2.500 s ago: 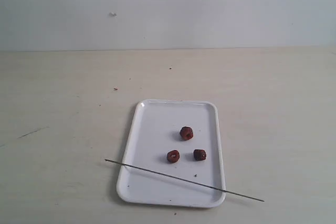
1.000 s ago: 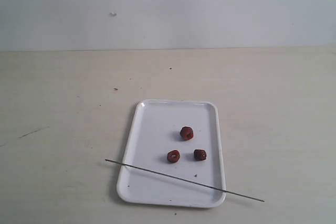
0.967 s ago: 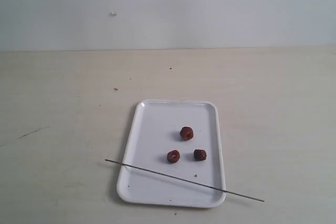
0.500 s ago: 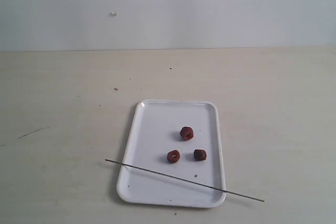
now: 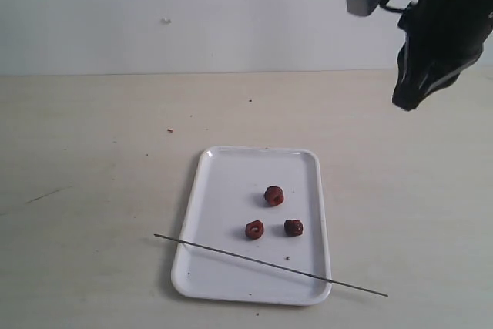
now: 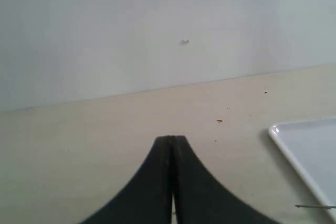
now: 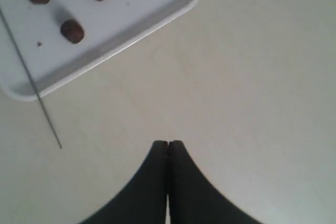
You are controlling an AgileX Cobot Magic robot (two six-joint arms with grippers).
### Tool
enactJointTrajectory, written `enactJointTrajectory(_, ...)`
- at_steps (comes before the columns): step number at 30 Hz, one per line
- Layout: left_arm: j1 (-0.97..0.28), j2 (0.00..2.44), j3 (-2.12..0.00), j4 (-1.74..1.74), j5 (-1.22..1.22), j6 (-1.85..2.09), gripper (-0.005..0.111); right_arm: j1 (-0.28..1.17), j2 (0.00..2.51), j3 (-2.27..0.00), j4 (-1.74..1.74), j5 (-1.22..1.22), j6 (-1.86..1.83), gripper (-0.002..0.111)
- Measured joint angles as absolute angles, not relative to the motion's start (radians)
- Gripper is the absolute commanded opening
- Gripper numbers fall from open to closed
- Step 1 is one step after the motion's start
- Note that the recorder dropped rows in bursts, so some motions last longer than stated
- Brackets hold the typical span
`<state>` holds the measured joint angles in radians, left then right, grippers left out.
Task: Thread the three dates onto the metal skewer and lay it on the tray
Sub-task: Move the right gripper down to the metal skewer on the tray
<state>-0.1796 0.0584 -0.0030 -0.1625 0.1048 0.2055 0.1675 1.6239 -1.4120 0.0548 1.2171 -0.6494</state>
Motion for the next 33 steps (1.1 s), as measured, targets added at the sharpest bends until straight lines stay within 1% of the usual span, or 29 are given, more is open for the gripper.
enactJointTrajectory(5, -0.18, 0.058, -0.003, -0.163, 0.105, 0.205, 0.0, 0.257, 1.649, -1.335, 0.051, 1.221, -0.687, 0.0)
enactJointTrajectory(10, -0.18, 0.058, -0.003, -0.163, 0.105, 0.205, 0.0, 0.383, 1.658, -1.268, 0.054, 1.223, -0.726, 0.0)
enactJointTrajectory(14, -0.18, 0.058, -0.003, -0.163, 0.105, 0.205, 0.0, 0.44, 1.669, -1.216, 0.073, 1.217, -0.737, 0.001)
enactJointTrajectory(17, -0.18, 0.058, -0.003, -0.163, 0.105, 0.205, 0.0, 0.46, 1.692, -1.187, 0.113, 1.191, -0.743, 0.008)
enactJointTrajectory(20, -0.18, 0.058, -0.003, -0.163, 0.105, 0.205, 0.0, 0.486, 1.718, -1.179, 0.142, 1.151, -0.747, 0.02)
enactJointTrajectory(22, -0.18, 0.058, -0.003, -0.163, 0.105, 0.205, 0.0, 0.509, 1.74, -1.177, 0.147, 1.122, -0.749, 0.025)
enactJointTrajectory(27, -0.18, 0.058, -0.003, -0.163, 0.105, 0.205, 0.0, 0.544, 1.806, -1.177, 0.169, 1.064, -0.72, 0.026)
enactJointTrajectory(33, -0.18, 0.058, -0.003, -0.163, 0.105, 0.205, 0.0, 0.544, 1.898, -1.177, 0.118, 1.091, -0.554, 0.026)
